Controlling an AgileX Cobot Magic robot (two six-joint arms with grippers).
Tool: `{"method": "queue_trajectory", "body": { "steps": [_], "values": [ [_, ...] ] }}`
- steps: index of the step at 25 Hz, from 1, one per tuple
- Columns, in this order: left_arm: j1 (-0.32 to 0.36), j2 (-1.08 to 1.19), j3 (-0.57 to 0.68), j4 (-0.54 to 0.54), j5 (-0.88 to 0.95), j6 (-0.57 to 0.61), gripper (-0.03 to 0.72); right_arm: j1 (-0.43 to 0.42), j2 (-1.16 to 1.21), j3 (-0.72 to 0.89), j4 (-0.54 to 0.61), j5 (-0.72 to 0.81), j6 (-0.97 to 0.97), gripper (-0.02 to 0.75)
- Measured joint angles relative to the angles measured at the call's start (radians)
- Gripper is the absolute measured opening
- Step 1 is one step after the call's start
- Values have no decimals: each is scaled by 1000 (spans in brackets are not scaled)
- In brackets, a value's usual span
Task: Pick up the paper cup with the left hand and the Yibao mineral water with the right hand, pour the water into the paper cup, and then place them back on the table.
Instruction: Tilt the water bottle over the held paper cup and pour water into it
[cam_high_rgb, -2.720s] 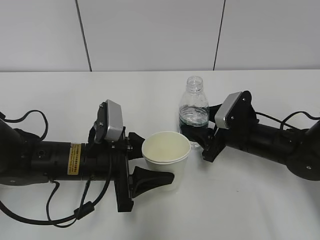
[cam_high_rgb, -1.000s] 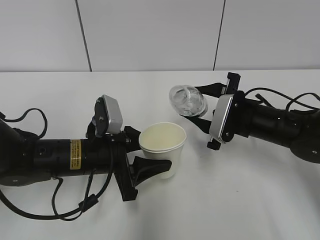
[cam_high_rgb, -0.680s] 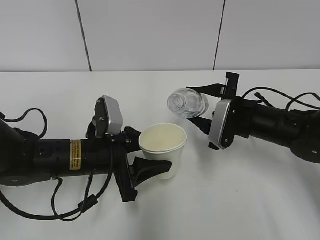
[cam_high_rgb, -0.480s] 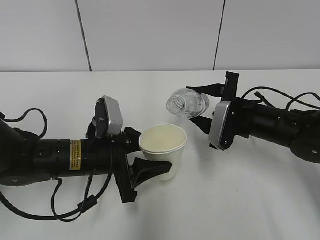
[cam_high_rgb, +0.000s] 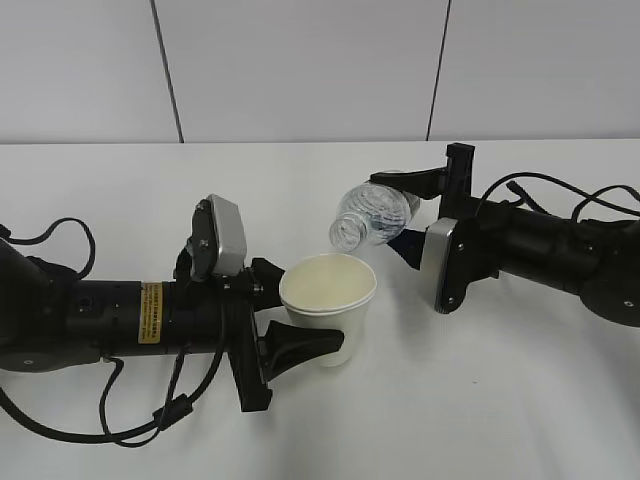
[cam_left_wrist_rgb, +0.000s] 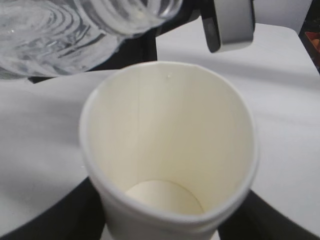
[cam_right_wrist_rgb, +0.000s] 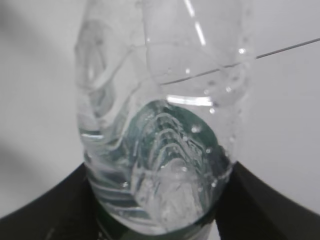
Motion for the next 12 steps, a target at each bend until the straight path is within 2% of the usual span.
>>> {"method": "queue_trajectory", "body": {
  "steps": [12],
  "values": [
    [0,0,0,22,0,0,433,0,0,-30,5,0,-65,435]
  ]
}}
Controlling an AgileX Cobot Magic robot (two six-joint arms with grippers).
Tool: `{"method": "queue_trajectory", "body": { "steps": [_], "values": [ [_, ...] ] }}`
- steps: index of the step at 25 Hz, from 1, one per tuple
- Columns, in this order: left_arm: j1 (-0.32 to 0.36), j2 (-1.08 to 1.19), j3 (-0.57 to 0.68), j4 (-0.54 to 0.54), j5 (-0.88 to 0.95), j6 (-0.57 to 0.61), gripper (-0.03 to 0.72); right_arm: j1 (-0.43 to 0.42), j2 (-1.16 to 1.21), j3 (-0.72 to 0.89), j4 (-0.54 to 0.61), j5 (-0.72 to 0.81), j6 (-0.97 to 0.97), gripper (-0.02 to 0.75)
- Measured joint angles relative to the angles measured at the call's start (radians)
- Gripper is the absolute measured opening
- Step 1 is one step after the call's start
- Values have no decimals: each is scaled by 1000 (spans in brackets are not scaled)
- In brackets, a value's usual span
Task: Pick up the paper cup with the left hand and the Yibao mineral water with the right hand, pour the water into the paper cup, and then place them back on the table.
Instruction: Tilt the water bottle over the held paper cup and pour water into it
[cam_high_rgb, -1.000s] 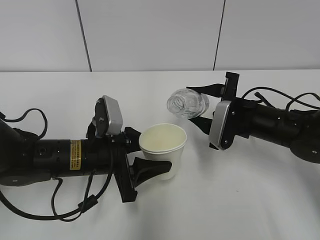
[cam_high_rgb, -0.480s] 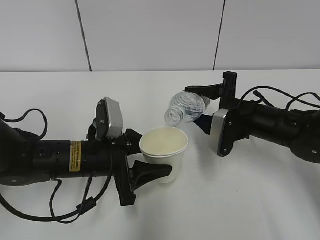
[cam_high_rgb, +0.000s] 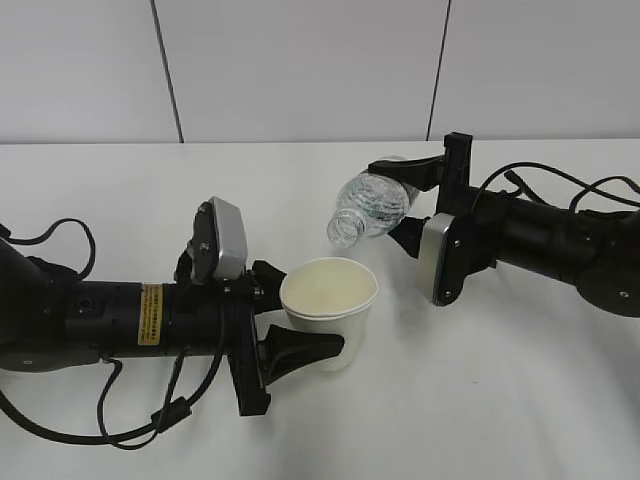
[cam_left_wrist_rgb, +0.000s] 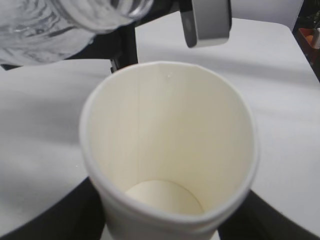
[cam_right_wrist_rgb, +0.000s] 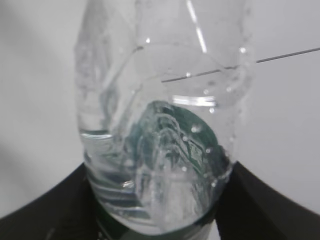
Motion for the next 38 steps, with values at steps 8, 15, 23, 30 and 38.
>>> {"method": "queue_trajectory", "body": {
  "steps": [8,15,23,30,38],
  "values": [
    [0,0,0,-39,3,0,433,0,-2,0,0,0,-48,435],
    [0,0,0,-40,3,1,433,0,-4,0,0,0,-103,435],
    [0,0,0,-30,6,3,433,0,-4,-2,0,0,-143,435],
    [0,0,0,-26,36,3,433,0,-4,-31,0,0,-168,435],
    [0,16,0,-34,48,3,433,0,-6,-40,-16,0,-169,435]
  ]
}}
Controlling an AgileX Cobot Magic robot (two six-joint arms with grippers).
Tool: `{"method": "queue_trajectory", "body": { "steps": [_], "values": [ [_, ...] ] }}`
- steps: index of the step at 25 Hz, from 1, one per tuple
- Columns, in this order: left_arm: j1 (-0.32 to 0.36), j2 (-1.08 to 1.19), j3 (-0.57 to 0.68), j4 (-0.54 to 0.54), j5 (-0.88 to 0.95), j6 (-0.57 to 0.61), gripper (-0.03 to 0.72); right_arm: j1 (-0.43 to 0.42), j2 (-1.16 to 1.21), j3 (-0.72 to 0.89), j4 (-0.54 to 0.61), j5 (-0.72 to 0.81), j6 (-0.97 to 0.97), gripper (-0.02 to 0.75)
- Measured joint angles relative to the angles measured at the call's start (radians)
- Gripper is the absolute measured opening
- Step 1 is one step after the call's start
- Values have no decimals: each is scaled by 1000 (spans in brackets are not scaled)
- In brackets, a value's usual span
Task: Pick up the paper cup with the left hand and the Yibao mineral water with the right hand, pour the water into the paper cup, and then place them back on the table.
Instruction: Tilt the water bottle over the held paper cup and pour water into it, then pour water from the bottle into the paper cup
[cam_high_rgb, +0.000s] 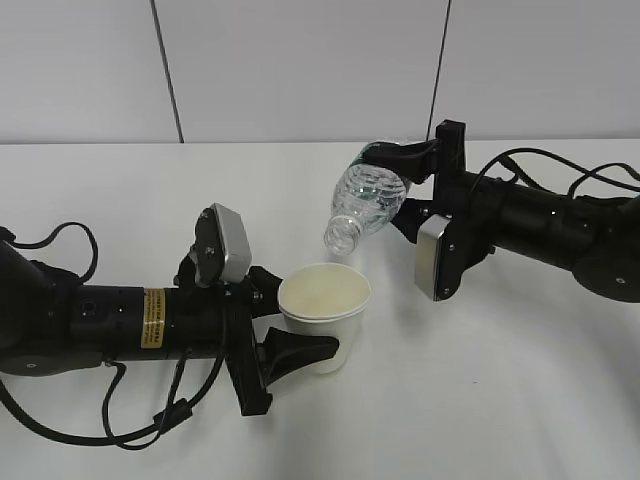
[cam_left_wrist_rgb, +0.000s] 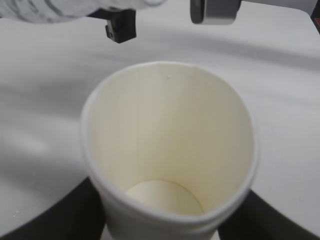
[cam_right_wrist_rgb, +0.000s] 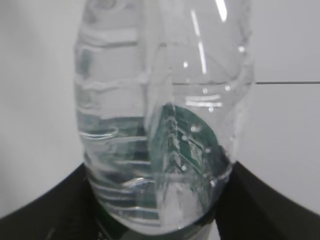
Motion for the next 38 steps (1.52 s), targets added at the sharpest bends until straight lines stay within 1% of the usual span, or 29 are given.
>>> {"method": "queue_trajectory", "body": {
  "steps": [16,26,38],
  "values": [
    [0,0,0,-13,-1,0,433,0,-6,-6,-10,0,-64,435],
    [0,0,0,-13,-42,0,433,0,-6,-6,-10,0,-102,435],
    [0,0,0,13,-43,0,433,0,-6,-6,-10,0,-108,435]
  ]
}}
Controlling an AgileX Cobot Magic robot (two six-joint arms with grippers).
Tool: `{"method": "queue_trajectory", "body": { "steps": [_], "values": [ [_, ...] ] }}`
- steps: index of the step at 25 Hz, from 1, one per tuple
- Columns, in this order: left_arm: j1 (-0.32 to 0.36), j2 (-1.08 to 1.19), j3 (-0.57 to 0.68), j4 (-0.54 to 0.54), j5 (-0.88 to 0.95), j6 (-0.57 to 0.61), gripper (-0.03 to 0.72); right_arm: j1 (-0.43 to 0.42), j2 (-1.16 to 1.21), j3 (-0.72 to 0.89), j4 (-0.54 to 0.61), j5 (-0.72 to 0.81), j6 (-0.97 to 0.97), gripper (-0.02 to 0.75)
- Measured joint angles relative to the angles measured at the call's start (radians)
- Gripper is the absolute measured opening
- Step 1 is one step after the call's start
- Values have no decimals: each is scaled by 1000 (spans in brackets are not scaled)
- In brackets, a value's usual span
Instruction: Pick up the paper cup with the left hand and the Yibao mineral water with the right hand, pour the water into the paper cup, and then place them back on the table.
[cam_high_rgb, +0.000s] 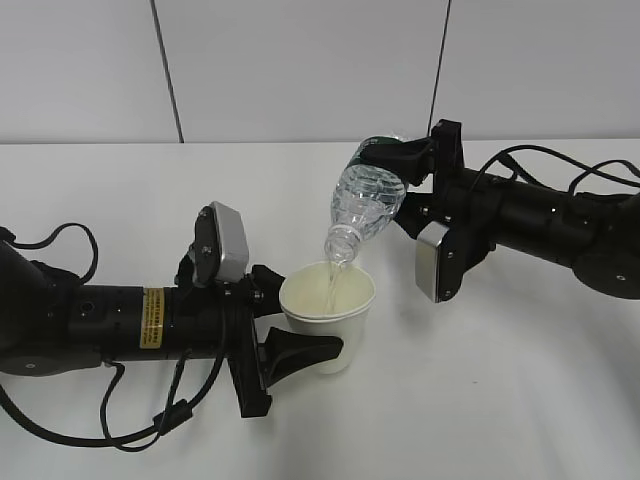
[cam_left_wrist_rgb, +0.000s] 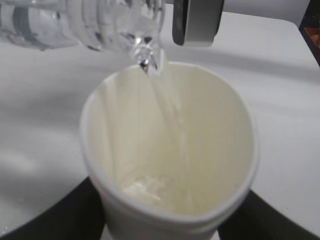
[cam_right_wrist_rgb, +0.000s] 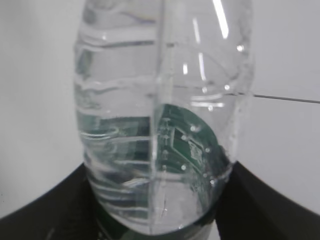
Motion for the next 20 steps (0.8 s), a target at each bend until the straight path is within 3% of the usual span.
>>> {"method": "queue_trajectory", "body": {
  "steps": [20],
  "values": [
    [0,0,0,1,1,0,433,0,0,0,0,0,-38,434]
  ]
}}
